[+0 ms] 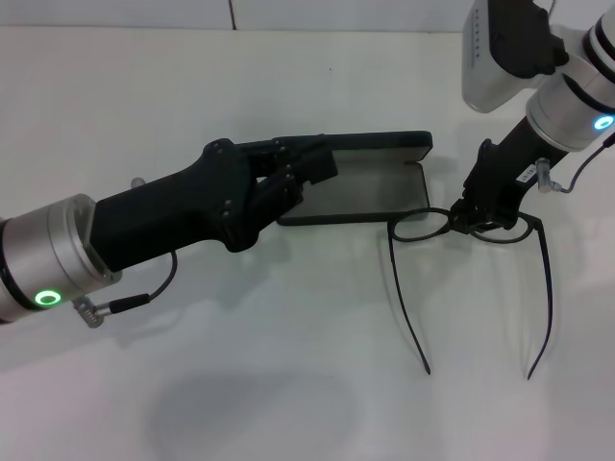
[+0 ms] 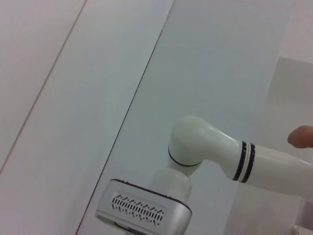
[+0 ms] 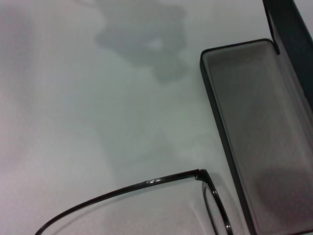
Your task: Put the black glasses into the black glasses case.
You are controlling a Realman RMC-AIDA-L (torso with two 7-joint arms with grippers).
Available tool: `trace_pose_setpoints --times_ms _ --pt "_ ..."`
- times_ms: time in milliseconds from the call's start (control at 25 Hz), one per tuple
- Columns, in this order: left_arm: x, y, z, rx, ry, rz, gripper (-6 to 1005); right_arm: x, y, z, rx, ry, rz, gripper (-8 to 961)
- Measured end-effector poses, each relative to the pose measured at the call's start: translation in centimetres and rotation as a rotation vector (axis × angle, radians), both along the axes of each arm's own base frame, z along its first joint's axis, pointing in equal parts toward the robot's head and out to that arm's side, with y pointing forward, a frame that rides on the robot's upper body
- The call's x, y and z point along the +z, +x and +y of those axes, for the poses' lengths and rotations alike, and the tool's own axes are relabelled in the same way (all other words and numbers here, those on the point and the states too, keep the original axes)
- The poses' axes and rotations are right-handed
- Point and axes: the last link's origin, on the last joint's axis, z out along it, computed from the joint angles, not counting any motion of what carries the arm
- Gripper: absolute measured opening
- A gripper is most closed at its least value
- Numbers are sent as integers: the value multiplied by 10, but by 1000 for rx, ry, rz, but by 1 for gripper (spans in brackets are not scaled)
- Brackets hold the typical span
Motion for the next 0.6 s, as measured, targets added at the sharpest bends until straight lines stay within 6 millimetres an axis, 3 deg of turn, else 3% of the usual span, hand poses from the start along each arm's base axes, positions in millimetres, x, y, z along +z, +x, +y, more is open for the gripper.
trace_pose_setpoints --times_ms 320,600 --pt "-1 -1 2 9 1 -4 80 0 0 -8 3 -27 5 83" --pt "0 1 2 3 9 -19 77 43 -15 -34 -1 50 184 68"
